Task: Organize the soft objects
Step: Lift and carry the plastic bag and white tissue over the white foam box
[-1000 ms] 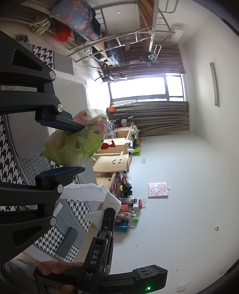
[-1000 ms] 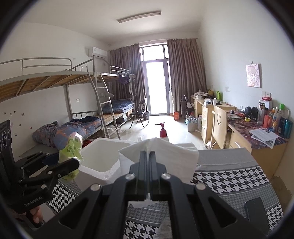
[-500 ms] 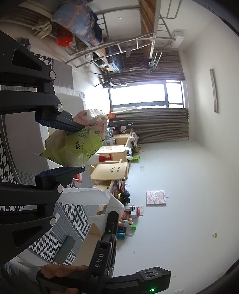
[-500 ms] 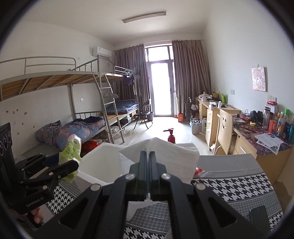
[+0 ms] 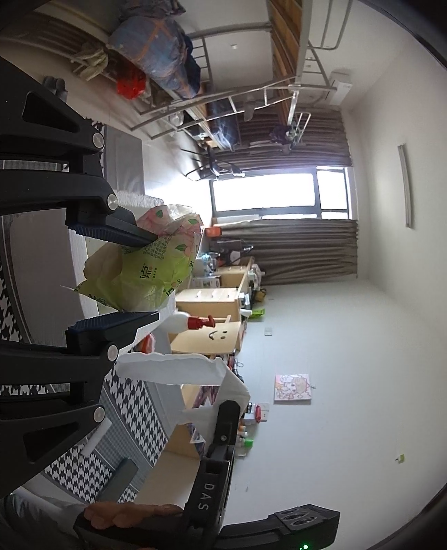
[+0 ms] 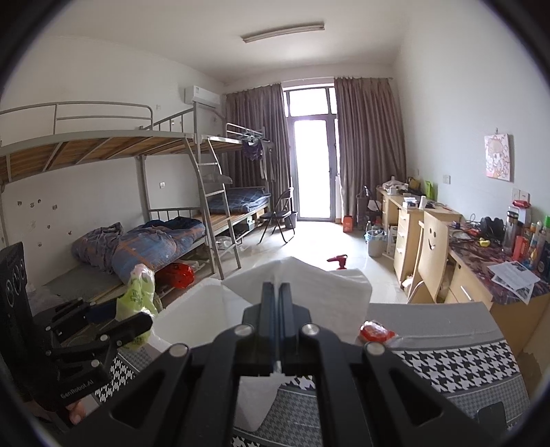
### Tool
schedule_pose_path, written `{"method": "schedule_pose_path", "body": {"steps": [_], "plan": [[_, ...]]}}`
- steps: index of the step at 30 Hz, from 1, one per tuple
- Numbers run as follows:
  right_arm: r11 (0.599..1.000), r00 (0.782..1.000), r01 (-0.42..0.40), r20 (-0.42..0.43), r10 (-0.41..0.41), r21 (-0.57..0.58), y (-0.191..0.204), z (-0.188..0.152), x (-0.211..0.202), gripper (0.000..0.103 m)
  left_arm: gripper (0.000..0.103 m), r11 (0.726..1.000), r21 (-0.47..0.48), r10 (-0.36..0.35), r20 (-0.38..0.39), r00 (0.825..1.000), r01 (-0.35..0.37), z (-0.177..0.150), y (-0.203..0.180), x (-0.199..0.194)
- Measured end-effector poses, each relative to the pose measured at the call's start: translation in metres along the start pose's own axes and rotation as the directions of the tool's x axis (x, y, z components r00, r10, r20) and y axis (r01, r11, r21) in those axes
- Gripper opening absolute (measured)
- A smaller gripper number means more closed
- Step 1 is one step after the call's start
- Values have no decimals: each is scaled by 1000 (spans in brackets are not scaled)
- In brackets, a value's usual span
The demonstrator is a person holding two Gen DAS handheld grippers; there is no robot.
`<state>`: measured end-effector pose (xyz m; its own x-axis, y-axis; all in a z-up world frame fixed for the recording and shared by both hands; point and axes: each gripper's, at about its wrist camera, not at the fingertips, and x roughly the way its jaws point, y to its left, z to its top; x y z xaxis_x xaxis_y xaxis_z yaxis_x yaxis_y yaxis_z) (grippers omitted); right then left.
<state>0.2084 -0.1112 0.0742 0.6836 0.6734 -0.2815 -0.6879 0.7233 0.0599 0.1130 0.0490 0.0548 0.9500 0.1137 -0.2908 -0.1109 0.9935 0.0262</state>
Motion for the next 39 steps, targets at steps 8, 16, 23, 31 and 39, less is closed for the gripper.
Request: {"method": "schedule_pose_path", "body": {"steps": [8,16,23,31,39], "plan": [[1000,1000,-27,7,27,-4,7,9,8,4,39,999,-7,31,-10,999,-31,0,5,-1],[998,998,-68,-21,67,-12,16,7,25,4,39,997,-31,72,-11,997,-72,-2,13,-3],[995,995,-95,-41,94,-25,28,10,38,4,39,995,-46,90,-7,996,-91,-5,22,-4],[992,986,-119,-120,114,-40,41,-4,61,4,39,993,-66,100,-8,995,-101,-9,30,-4],[990,973,-137,-196,125,-46,51,-15,77,4,39,992,-80,98,-7,995,-98,-10,32,-4]]}}
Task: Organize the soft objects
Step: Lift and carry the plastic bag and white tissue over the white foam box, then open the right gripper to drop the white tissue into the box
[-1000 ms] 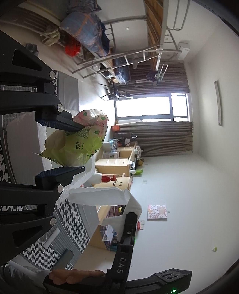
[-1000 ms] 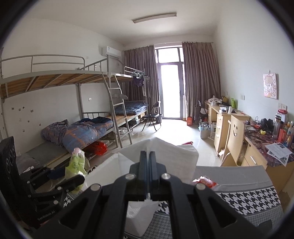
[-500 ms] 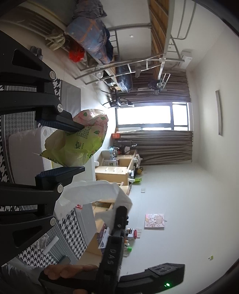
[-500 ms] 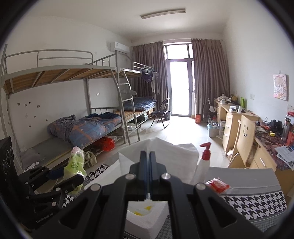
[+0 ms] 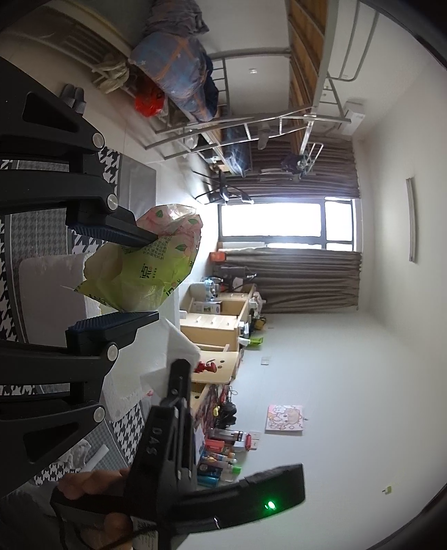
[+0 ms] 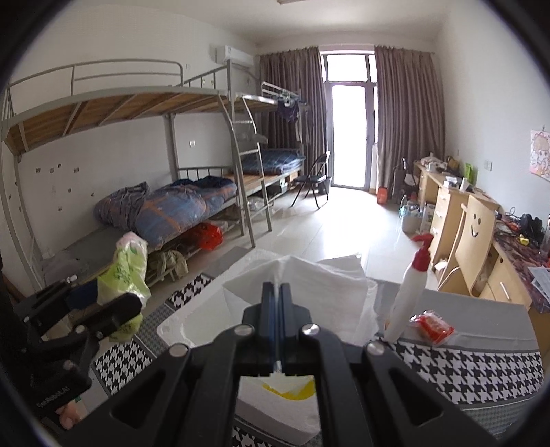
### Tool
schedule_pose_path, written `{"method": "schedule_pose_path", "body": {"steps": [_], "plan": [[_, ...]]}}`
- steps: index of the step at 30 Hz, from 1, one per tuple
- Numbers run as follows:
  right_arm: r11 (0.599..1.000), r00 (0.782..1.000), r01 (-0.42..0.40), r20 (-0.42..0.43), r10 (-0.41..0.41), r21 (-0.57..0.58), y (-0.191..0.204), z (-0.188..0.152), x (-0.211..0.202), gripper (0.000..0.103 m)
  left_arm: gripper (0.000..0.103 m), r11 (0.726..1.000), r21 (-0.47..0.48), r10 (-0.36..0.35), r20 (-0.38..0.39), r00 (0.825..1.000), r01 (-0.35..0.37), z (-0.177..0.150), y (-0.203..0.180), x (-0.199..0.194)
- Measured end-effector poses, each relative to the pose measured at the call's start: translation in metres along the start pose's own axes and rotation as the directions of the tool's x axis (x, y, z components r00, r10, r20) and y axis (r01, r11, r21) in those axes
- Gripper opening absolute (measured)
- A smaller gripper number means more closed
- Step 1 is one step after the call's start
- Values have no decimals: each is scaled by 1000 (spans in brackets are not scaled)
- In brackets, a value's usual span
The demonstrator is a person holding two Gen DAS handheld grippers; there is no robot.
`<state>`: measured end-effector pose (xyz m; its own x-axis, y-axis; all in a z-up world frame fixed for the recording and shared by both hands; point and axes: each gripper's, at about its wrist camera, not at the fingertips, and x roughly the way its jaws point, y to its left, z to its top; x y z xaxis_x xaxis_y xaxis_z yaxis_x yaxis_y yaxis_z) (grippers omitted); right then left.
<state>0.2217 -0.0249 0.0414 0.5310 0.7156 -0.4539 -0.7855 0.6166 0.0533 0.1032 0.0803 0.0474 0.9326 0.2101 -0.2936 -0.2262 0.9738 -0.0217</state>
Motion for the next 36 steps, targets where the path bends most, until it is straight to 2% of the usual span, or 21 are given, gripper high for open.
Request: {"method": "schedule_pose_path", "body": {"steps": [11,24,27,29,31,36], "plan": [[1000,996,-14,-87,13,-11,9,-5,20,4,39,1000,-15,11,-2,1000,-11,-1,6,0],[1000,989,-20,-150,16,-24,15,-7,36,7,39,1000,-28,14,1,1000,-14,-2,11,1],[1000,988,-26,-151,24,-13,14,-9,36,24,39,1000,-28,14,0,1000,-14,-3,11,1],[1000,990,-22,-141,19,-17,15,-9,34,63,39,999,-31,14,-2,1000,-14,-3,12,1],[1000,993,-5,-122,3,-19,15,-9,31,80,39,999,-30,14,-1,1000,-14,-3,12,1],[1000,990,-5,-139,2,-18,12,-11,33,80,39,1000,-29,11,-1,1000,-11,-3,14,1]]}}
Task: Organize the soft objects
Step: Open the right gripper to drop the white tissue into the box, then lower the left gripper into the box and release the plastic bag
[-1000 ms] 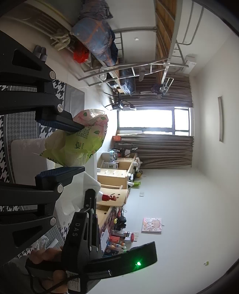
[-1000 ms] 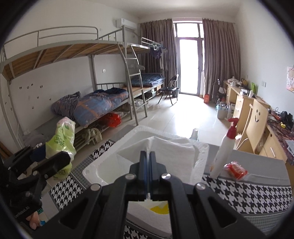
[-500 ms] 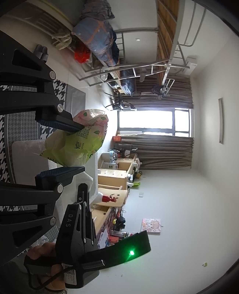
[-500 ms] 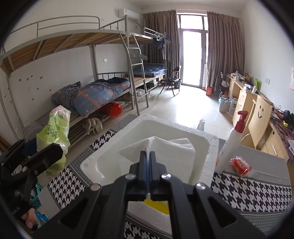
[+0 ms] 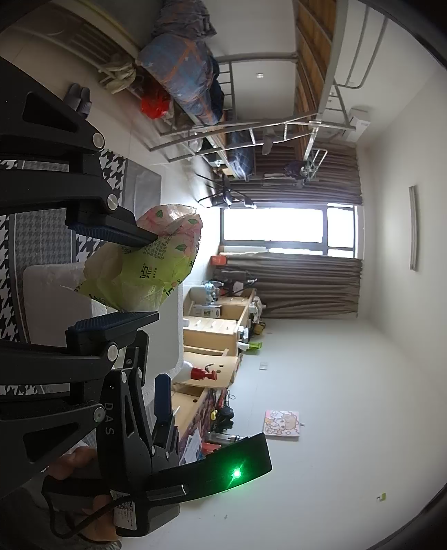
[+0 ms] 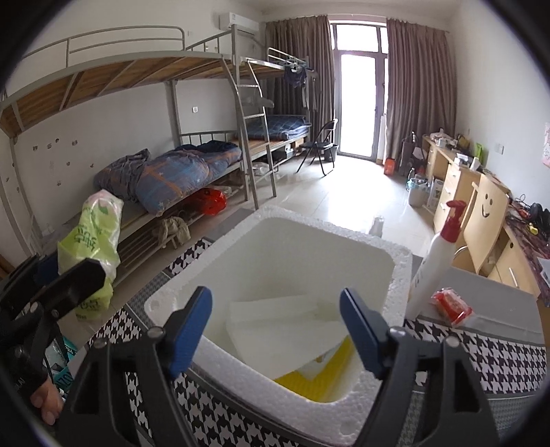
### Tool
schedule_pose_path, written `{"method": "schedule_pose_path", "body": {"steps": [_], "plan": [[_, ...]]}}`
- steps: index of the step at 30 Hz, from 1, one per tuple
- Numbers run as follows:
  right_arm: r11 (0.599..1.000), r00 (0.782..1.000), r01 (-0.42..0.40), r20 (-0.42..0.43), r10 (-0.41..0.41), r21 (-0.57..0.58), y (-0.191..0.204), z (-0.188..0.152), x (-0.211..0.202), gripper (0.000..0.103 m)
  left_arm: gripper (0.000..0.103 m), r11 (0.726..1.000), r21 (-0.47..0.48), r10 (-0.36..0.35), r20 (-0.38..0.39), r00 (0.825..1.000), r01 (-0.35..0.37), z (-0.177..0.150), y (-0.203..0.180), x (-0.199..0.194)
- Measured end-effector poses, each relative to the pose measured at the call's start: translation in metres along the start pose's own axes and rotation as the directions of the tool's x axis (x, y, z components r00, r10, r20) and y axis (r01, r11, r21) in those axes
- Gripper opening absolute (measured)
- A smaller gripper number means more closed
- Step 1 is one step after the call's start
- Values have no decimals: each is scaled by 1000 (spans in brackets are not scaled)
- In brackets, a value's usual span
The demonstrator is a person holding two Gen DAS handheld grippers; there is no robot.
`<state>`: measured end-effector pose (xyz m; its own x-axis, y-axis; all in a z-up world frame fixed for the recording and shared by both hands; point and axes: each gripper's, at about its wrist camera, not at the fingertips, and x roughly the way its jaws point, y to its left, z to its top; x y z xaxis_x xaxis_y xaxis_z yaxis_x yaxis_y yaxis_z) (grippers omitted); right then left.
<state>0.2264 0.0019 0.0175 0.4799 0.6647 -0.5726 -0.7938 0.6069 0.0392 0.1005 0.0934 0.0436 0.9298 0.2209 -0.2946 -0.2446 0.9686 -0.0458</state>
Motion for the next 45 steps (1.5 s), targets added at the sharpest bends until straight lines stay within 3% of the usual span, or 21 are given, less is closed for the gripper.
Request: {"method": "schedule_pose_path", "body": {"steps": [10,18,45], "plan": [[1000,999,5,53,-6,19,-8,-2,-18,81,39,1000,11,-11,-18,1000,11,2,1,7],[998,995,16,102,-22,61,-24,-7,-34,95,39,999,22,-42,-29,999,42,4,-4,16],[986,982,99,149,-119,137,-65,-32,-71,95,39,987,63,-144,-101,984,150,9,-28,48]]}}
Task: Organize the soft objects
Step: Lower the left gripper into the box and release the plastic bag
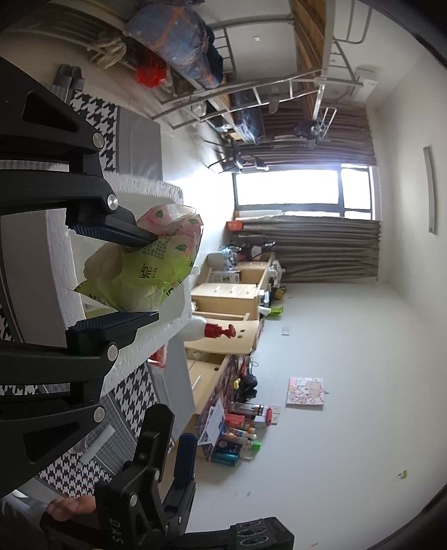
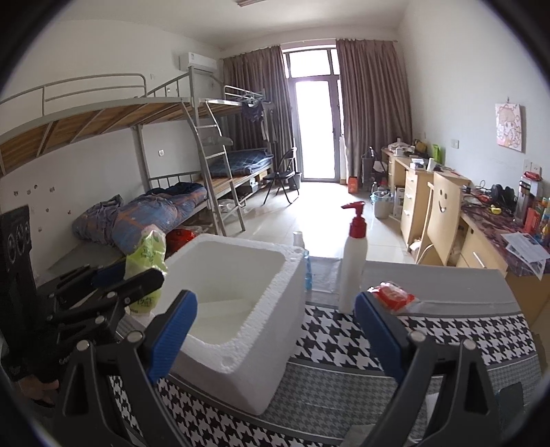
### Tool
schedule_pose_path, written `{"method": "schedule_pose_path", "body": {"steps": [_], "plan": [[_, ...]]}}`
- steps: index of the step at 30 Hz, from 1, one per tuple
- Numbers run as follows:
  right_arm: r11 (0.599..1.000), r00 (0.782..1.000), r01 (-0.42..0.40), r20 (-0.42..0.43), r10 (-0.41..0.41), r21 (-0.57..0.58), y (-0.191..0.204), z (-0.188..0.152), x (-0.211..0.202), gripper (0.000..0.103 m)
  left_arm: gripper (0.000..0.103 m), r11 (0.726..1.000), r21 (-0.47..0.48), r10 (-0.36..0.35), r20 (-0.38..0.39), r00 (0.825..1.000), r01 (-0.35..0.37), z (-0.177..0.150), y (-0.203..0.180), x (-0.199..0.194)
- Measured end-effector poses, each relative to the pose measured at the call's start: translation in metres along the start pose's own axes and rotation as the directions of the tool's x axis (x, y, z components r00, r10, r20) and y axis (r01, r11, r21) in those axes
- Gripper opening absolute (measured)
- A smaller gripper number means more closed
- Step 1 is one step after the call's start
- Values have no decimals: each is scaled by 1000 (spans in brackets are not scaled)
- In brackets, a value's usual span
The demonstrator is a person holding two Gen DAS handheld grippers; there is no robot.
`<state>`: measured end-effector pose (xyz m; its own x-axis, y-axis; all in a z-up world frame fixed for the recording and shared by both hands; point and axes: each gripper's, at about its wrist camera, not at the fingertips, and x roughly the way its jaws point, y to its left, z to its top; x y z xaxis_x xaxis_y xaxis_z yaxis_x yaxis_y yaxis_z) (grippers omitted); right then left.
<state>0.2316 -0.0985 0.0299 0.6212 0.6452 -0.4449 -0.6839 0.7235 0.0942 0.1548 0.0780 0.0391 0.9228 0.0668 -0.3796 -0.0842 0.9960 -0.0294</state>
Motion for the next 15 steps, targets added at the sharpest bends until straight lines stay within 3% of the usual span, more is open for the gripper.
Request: {"method": "schedule_pose_path", "body": {"steps": [15], "plan": [[999,999,31,-18,-30,42,-20,-16,-9,95,39,999,-10,-34,-68,997,33,4,-11,27]]}}
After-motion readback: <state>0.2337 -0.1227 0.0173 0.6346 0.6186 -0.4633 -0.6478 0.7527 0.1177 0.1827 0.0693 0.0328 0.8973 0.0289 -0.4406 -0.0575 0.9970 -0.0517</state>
